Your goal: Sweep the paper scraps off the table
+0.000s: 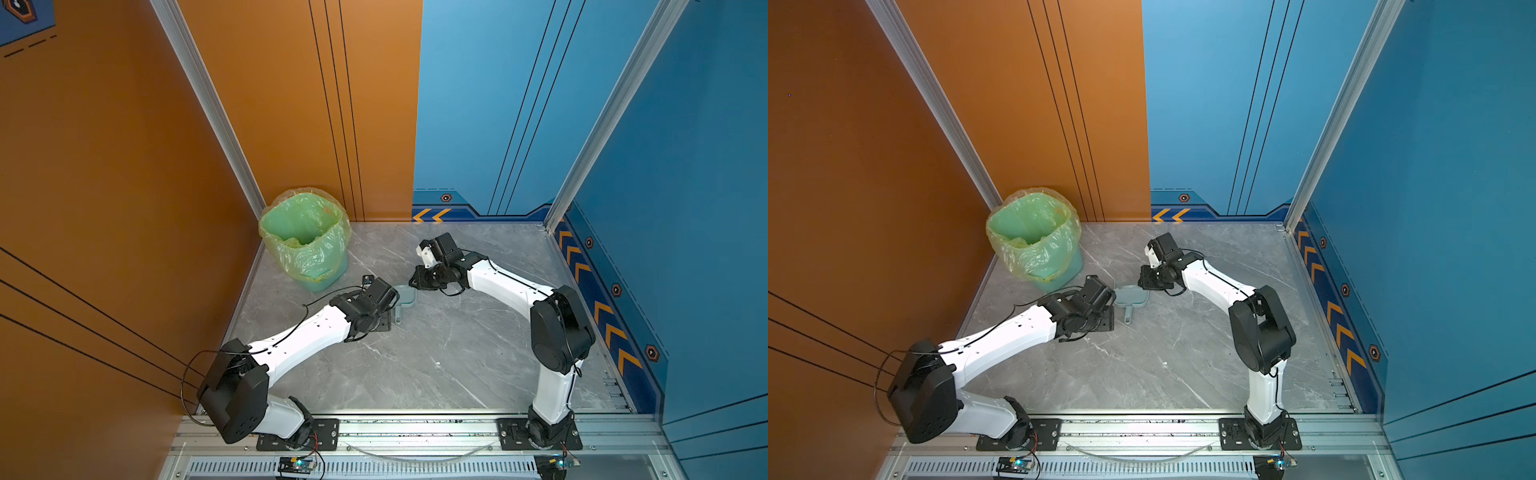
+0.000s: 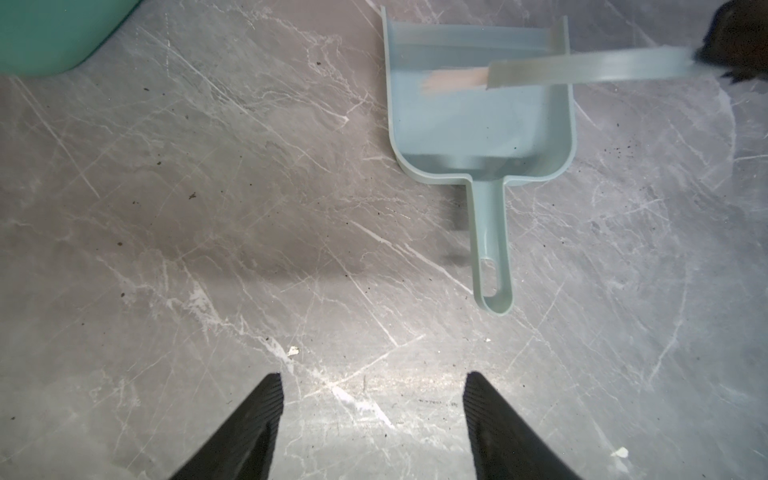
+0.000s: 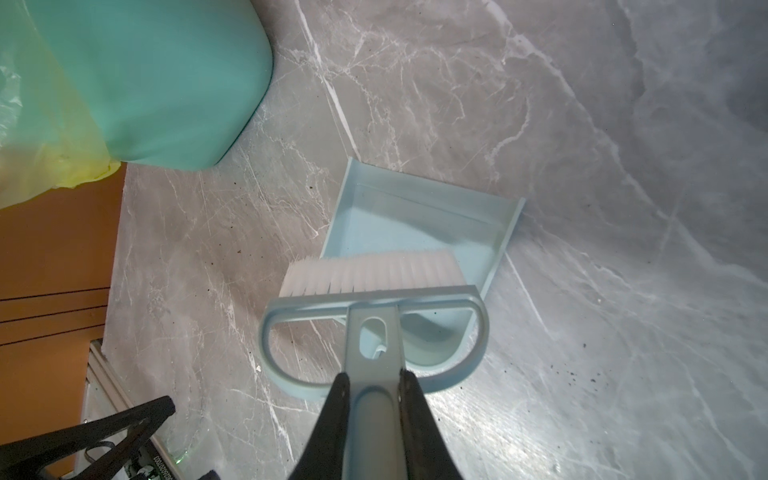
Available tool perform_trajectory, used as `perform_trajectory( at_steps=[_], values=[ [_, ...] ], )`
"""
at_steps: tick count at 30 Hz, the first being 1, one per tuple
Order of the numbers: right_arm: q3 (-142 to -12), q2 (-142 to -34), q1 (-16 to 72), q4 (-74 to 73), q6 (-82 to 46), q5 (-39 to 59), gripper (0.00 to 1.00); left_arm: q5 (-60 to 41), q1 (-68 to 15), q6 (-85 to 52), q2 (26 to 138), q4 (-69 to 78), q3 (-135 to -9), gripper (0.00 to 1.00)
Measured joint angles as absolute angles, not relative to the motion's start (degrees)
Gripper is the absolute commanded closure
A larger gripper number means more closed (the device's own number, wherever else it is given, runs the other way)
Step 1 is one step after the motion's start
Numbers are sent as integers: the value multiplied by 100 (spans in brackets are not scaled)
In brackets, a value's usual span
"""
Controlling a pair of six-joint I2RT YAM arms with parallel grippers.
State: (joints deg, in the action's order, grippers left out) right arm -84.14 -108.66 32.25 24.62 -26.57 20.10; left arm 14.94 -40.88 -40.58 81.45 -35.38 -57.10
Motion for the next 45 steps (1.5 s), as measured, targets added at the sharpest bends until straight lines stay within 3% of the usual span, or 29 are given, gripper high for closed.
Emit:
perform_trajectory(
  at_steps=[14, 31, 36, 40, 45],
  values=[
    [-8403, -10866, 3371, 2628, -2508, 1767, 58, 1492, -4045, -4058, 8156, -3538, -5699, 26],
    [-8348, -10833, 3398, 2810, -2423, 1619, 54, 1490, -4016, -4036, 8173, -3538, -5631, 21],
    [-8274, -10610, 3365, 2899, -2370, 1487, 54, 1494, -4012, -3948, 8031, -3535, -5596, 15],
    [-8082, -10278, 3216, 2950, -2290, 1459, 54, 1559, -4012, -3826, 7644, -3551, -5461, 1],
    [-7741, -9793, 2856, 2991, -2128, 1446, 53, 1761, -4001, -3710, 7107, -3566, -5306, 2]
  ],
)
